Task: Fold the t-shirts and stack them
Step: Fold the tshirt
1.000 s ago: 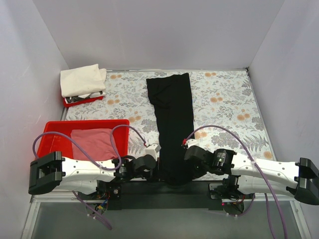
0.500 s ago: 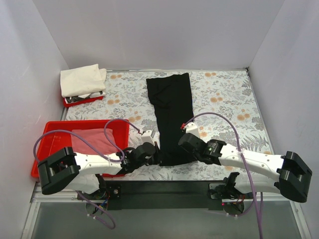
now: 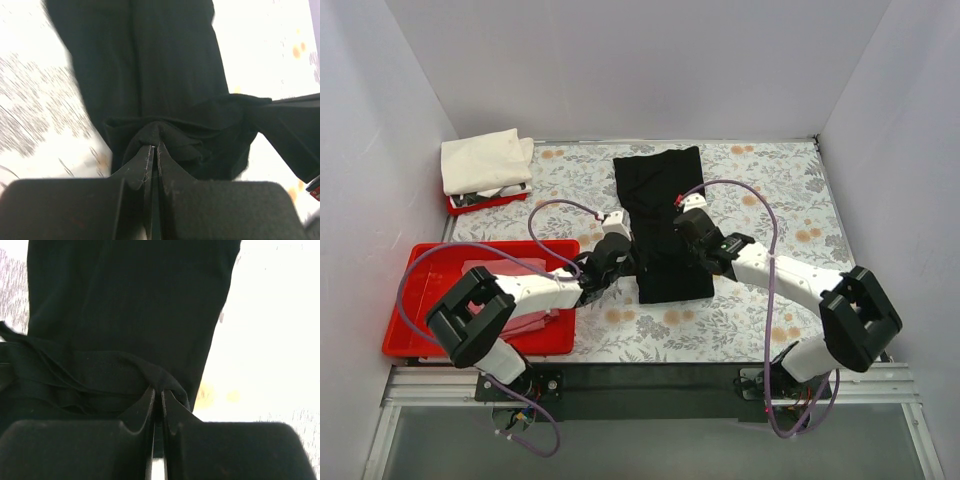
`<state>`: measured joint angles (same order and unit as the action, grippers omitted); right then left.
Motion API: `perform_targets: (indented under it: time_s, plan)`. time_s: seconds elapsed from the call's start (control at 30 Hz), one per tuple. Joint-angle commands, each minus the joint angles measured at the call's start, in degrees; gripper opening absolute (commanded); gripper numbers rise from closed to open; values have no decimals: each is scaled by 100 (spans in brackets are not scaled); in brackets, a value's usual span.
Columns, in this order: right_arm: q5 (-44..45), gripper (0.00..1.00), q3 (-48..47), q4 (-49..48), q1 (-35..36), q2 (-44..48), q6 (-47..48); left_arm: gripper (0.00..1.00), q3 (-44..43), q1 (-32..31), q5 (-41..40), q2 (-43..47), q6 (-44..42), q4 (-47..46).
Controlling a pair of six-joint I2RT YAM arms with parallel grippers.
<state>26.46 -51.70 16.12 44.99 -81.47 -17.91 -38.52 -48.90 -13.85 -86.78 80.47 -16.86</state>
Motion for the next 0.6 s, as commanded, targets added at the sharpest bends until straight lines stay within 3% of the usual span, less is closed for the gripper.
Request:
perform_targets:
  time_s: [0.0, 0.27, 0.57]
  plan:
    - [-158, 1, -585, -443, -314, -455, 490, 0, -304, 407, 83, -145, -487, -177]
    - [-264, 1, -1490, -443, -885, -1413, 806, 0, -1278, 1189, 751, -1435, -760, -432]
    - [-396, 1, -1887, -443, -1212, -1837, 1000, 0, -1833, 1498, 1086, -1965, -804, -511]
